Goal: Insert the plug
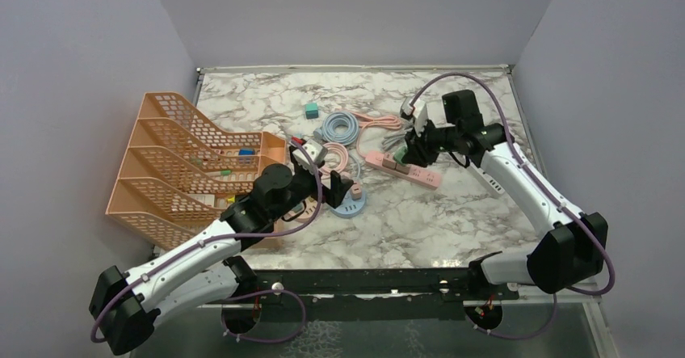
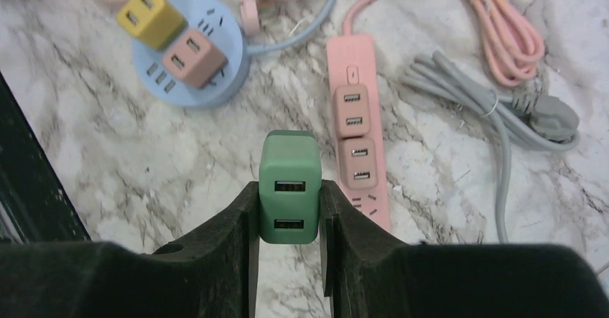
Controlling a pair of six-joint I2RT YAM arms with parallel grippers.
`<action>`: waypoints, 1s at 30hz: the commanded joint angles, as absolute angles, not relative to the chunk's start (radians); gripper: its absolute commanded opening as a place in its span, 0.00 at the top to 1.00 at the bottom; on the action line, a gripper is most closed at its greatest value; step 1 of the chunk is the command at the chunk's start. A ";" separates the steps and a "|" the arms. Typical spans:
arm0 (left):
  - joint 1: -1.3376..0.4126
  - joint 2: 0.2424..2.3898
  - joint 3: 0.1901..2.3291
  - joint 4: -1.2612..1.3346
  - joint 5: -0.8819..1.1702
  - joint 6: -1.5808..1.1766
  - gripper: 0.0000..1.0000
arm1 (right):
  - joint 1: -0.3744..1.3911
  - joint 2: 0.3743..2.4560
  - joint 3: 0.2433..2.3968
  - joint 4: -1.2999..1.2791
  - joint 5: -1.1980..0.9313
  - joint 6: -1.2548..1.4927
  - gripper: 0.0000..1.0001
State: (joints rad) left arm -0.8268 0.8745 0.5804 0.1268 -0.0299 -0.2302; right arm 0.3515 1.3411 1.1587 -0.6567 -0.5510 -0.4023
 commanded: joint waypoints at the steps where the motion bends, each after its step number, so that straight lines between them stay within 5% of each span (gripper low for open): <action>1: -0.825 0.828 0.567 0.077 -0.094 -0.318 0.01 | 0.347 1.350 1.154 -0.855 -0.551 -0.657 0.99; 9: -0.825 0.833 0.574 0.093 -0.084 -0.321 0.01 | 0.332 1.382 1.065 -0.833 -0.318 -0.709 0.99; 30: -0.824 0.804 0.540 0.183 -0.102 -0.260 0.01 | 0.246 1.532 1.107 -0.668 -0.418 -0.746 0.99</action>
State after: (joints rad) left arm -0.8265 0.8242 0.5465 0.1349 -0.0734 -0.2741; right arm 0.2546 1.5101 1.0843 -0.7311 -0.3595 -0.7216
